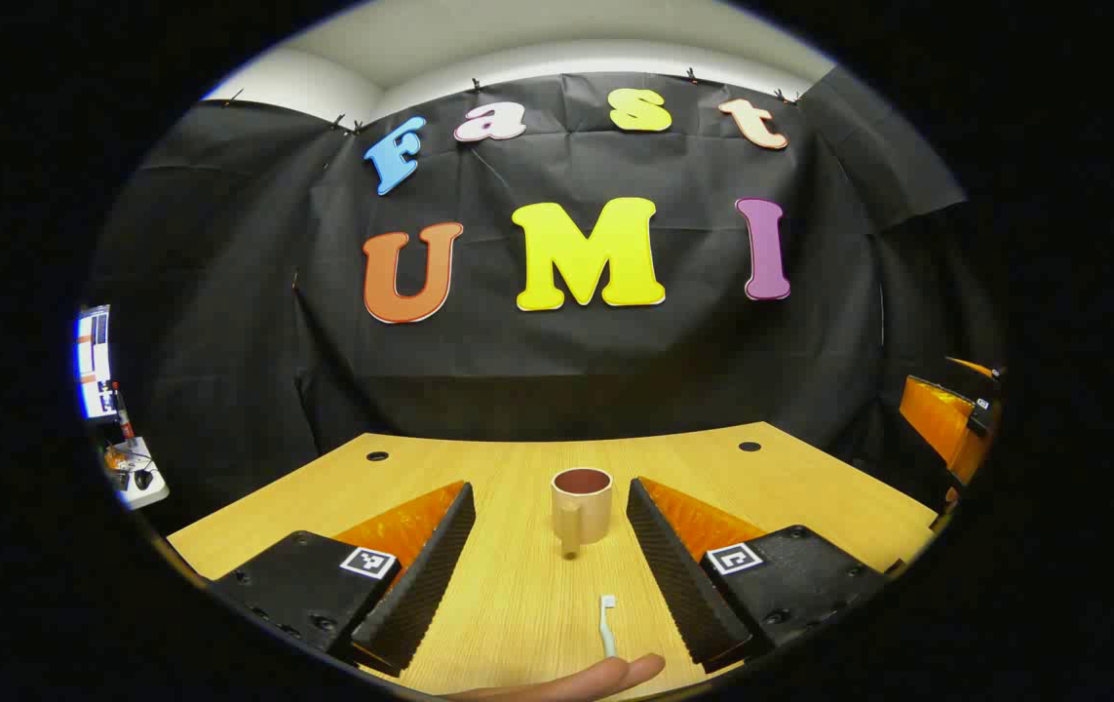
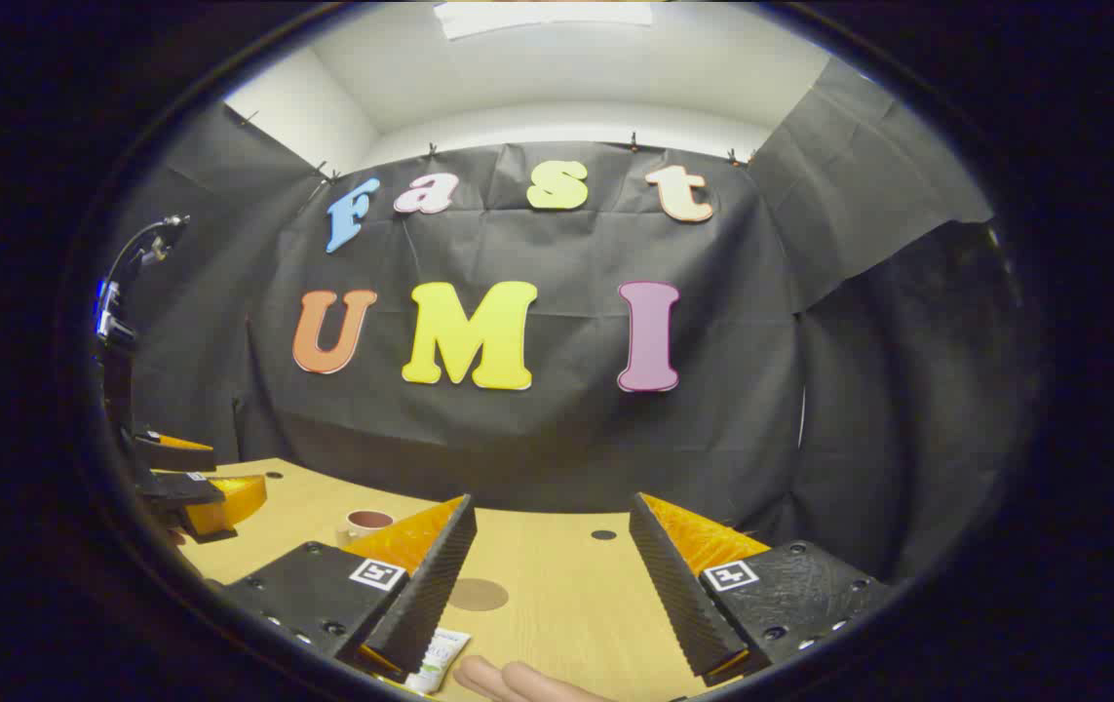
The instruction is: Put the toothbrush and toothpaste on the desktop into the cup, then pick up the cup and place it on the coaster on the desktop.
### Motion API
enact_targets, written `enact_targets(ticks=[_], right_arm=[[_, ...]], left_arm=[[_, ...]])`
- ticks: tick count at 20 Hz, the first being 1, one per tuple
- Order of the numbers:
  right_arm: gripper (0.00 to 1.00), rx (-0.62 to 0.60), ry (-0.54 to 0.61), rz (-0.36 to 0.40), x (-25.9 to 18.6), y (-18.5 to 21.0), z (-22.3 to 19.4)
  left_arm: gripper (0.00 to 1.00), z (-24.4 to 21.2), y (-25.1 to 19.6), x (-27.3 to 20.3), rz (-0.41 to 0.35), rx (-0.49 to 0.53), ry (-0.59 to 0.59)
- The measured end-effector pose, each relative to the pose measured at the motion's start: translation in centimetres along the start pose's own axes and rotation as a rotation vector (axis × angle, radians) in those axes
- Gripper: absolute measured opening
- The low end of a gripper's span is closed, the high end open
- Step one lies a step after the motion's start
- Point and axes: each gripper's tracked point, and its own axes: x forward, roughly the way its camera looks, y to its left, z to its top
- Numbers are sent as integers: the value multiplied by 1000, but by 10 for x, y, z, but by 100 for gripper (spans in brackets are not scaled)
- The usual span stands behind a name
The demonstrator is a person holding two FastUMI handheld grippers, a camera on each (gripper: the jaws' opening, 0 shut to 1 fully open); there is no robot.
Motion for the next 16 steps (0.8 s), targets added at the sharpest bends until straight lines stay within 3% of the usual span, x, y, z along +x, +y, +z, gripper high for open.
enact_targets(ticks=[4,5,6,16], right_arm=[[95,-36,-4,1,-1,2,-1],[97,-41,-3,3,-1,4,-2],[97,-46,-5,5,-1,4,-3],[95,-37,20,6,4,2,-10]], left_arm=[[99,11,5,-6,41,46,-45],[94,12,4,-7,44,52,-56],[99,13,3,-7,45,59,-63],[99,2,-1,-3,39,39,-17]])
